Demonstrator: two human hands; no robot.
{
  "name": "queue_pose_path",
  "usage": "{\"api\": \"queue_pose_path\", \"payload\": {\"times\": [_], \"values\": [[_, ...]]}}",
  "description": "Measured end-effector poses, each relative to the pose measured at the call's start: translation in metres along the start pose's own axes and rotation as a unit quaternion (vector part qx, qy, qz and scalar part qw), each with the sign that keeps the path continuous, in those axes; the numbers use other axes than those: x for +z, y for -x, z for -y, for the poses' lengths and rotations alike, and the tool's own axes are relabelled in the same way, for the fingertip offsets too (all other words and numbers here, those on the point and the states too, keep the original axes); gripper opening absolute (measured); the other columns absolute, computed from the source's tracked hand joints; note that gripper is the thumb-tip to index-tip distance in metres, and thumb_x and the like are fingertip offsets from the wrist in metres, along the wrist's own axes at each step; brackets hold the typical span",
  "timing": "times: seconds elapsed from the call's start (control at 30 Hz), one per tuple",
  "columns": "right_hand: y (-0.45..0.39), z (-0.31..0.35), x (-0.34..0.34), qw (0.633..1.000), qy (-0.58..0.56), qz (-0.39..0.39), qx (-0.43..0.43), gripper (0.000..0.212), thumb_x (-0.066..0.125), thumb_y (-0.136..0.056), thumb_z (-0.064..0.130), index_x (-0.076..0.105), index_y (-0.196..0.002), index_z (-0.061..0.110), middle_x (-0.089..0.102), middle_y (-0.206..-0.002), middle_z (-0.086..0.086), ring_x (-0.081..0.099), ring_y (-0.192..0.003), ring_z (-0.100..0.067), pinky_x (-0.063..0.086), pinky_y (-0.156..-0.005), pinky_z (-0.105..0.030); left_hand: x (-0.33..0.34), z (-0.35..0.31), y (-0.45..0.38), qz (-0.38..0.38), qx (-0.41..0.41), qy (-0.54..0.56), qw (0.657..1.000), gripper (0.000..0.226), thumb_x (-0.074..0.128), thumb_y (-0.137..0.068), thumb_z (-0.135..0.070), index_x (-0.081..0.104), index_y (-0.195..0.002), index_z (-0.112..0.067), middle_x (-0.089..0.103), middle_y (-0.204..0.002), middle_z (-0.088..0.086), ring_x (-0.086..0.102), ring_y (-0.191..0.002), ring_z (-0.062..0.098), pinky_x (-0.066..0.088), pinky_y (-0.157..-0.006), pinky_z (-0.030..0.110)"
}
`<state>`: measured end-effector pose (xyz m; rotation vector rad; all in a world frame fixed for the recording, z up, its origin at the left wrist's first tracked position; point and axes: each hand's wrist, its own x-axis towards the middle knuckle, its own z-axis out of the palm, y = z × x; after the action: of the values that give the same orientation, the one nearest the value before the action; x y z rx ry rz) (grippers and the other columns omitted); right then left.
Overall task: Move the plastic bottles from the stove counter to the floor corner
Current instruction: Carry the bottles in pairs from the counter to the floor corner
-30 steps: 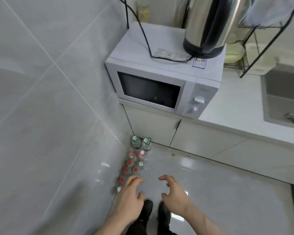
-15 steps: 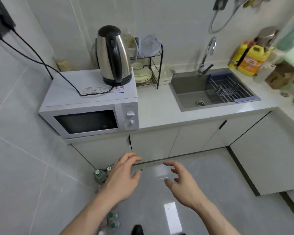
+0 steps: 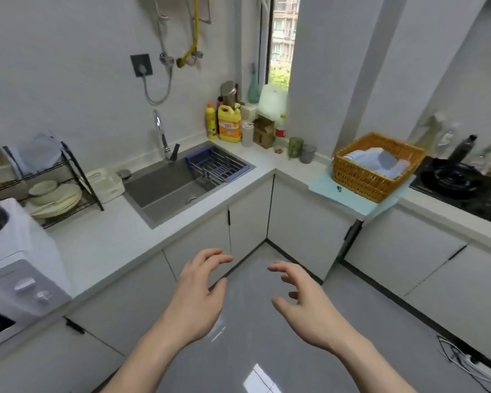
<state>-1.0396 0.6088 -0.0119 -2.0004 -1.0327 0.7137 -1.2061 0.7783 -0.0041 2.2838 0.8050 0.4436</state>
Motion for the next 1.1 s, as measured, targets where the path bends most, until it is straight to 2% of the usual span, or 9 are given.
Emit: {"api": "queue_pose_path", "payload": {"times": [0.2, 0.33, 0.4, 0.5, 0.6, 0.7, 0.8, 0.93, 1.1], "values": [[0.020, -0.058, -0.096, 0.998, 0.020, -0.063, 0.024, 0.051, 0.058, -0.094, 0.023, 0.045, -0.136, 0.049, 0.039, -0.142, 0.036, 0.043, -0.133, 0.005, 0.041, -0.113, -0.027, 0.075, -0.090, -0.052, 0.029, 0.075, -0.008, 0.997, 0.038, 0.059, -0.095, -0.019, 0.058, -0.127, -0.040, 0.041, -0.140, -0.026, 0.038, -0.133, 0.000, 0.029, -0.110, 0.019], [0.025, -0.085, -0.147, 0.994, 0.025, -0.103, 0.035, 0.052, 0.060, -0.094, 0.021, 0.046, -0.136, 0.048, 0.039, -0.145, 0.033, 0.041, -0.134, 0.008, 0.038, -0.116, -0.027, 0.110, -0.130, -0.088, 0.064, 0.119, -0.016, 0.991, 0.037, 0.059, -0.096, -0.023, 0.056, -0.127, -0.043, 0.040, -0.141, -0.027, 0.038, -0.133, 0.001, 0.037, -0.110, 0.027], [0.025, -0.099, -0.170, 0.991, 0.019, -0.124, 0.047, 0.053, 0.061, -0.094, 0.021, 0.045, -0.136, 0.051, 0.036, -0.148, 0.032, 0.040, -0.136, 0.006, 0.038, -0.117, -0.029, 0.125, -0.147, -0.108, 0.079, 0.135, -0.019, 0.988, 0.037, 0.058, -0.096, -0.026, 0.054, -0.128, -0.044, 0.039, -0.142, -0.027, 0.037, -0.132, 0.000, 0.046, -0.105, 0.034], [0.023, -0.121, -0.201, 0.986, 0.017, -0.149, 0.071, 0.053, 0.060, -0.095, 0.022, 0.044, -0.137, 0.052, 0.033, -0.150, 0.034, 0.038, -0.138, 0.005, 0.037, -0.118, -0.030, 0.149, -0.171, -0.141, 0.101, 0.159, -0.016, 0.982, 0.036, 0.056, -0.097, -0.030, 0.053, -0.129, -0.046, 0.037, -0.143, -0.030, 0.036, -0.134, 0.000, 0.050, -0.100, 0.037], [0.012, -0.143, -0.236, 0.981, 0.023, -0.173, 0.088, 0.053, 0.061, -0.095, 0.023, 0.045, -0.138, 0.050, 0.033, -0.151, 0.034, 0.038, -0.138, 0.006, 0.036, -0.119, -0.030, 0.178, -0.195, -0.178, 0.114, 0.185, -0.011, 0.976, 0.035, 0.056, -0.098, -0.033, 0.052, -0.130, -0.046, 0.036, -0.143, -0.030, 0.038, -0.133, 0.001, 0.050, -0.099, 0.035], [-0.008, -0.161, -0.272, 0.974, 0.024, -0.200, 0.106, 0.053, 0.062, -0.095, 0.024, 0.045, -0.138, 0.050, 0.033, -0.152, 0.034, 0.041, -0.135, 0.006, 0.037, -0.118, -0.030, 0.206, -0.217, -0.219, 0.125, 0.211, -0.006, 0.969, 0.035, 0.056, -0.098, -0.033, 0.052, -0.131, -0.044, 0.036, -0.144, -0.029, 0.037, -0.134, 0.000, 0.041, -0.107, 0.028], [-0.030, -0.175, -0.307, 0.967, 0.016, -0.224, 0.120, 0.052, 0.062, -0.096, 0.025, 0.044, -0.136, 0.053, 0.033, -0.149, 0.037, 0.042, -0.134, 0.006, 0.040, -0.116, -0.031, 0.230, -0.237, -0.261, 0.142, 0.228, 0.002, 0.963, 0.036, 0.056, -0.098, -0.031, 0.052, -0.131, -0.044, 0.035, -0.144, -0.029, 0.035, -0.134, -0.002, 0.038, -0.111, 0.029], [-0.053, -0.192, -0.349, 0.954, 0.004, -0.267, 0.139, 0.051, 0.061, -0.097, 0.023, 0.044, -0.134, 0.054, 0.035, -0.143, 0.041, 0.043, -0.131, 0.009, 0.042, -0.113, -0.026, 0.265, -0.270, -0.315, 0.171, 0.258, 0.002, 0.951, 0.037, 0.057, -0.098, -0.029, 0.052, -0.132, -0.044, 0.034, -0.145, -0.030, 0.032, -0.137, -0.004, 0.026, -0.111, 0.019], [-0.053, -0.223, -0.399, 0.940, -0.017, -0.300, 0.165, 0.051, 0.061, -0.098, 0.022, 0.044, -0.135, 0.053, 0.036, -0.143, 0.040, 0.041, -0.129, 0.016, 0.037, -0.107, -0.011, 0.318, -0.321, -0.357, 0.210, 0.298, 0.005, 0.931, 0.037, 0.058, -0.097, -0.031, 0.054, -0.132, -0.042, 0.037, -0.145, -0.027, 0.035, -0.136, 0.000, 0.030, -0.112, 0.022]]}}
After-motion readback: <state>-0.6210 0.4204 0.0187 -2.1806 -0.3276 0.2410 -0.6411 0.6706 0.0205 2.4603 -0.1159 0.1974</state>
